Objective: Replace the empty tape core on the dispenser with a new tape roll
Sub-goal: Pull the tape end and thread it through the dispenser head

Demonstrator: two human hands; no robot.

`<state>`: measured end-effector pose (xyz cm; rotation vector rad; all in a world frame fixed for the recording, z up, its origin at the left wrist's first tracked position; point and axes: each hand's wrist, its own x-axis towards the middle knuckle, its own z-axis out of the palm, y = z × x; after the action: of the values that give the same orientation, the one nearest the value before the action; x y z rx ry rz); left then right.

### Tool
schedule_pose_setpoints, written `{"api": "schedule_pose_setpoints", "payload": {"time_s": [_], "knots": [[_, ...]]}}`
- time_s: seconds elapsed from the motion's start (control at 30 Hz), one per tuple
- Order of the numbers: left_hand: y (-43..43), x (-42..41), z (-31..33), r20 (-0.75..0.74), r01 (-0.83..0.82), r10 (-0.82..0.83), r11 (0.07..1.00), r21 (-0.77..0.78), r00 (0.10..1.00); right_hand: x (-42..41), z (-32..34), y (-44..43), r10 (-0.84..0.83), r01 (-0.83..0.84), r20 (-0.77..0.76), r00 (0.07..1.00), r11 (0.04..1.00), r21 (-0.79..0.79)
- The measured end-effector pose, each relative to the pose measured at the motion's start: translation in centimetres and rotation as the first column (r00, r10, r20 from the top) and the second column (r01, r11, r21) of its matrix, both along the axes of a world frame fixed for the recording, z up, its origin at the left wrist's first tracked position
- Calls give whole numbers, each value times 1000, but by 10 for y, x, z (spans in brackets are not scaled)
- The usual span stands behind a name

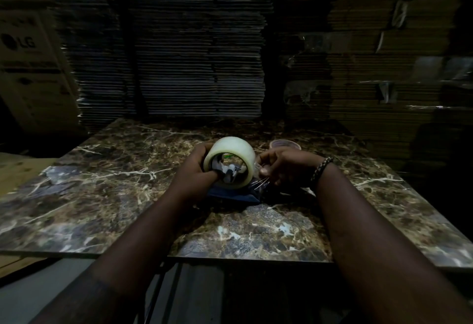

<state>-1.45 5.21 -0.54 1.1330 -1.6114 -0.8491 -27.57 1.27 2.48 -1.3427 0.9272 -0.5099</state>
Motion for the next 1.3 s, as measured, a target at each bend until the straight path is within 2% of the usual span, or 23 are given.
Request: {"api": "schedule_pose_setpoints", "payload": {"time_s": [0.23,0.37,0.53,0.73,1.07,1.3], "knots": [[0,0,1,4,-5,5,999,45,1000,0,-2,1,48,-54,-81,996,996,-78],[1,-1,0,-13,-2,3,998,66,1000,-4,-1,6,139,-140,-8,990,989,-57],[2,-1,3,-30,-4,6,998,59,1000,-5,-1,6,101,-112,-77,992,983,-144],[0,1,1,-40,-20,24,996,83,999,-9,3,6,148,-148,7,989,989,-31],[1,3,-2,-149,108,-79,975,197,986,-12,3,9,135,-126,-262,955,991,51],[7,4,2,-134,158,-141,980,125,981,-5,1,9,143,-150,-353,925,989,6]]}}
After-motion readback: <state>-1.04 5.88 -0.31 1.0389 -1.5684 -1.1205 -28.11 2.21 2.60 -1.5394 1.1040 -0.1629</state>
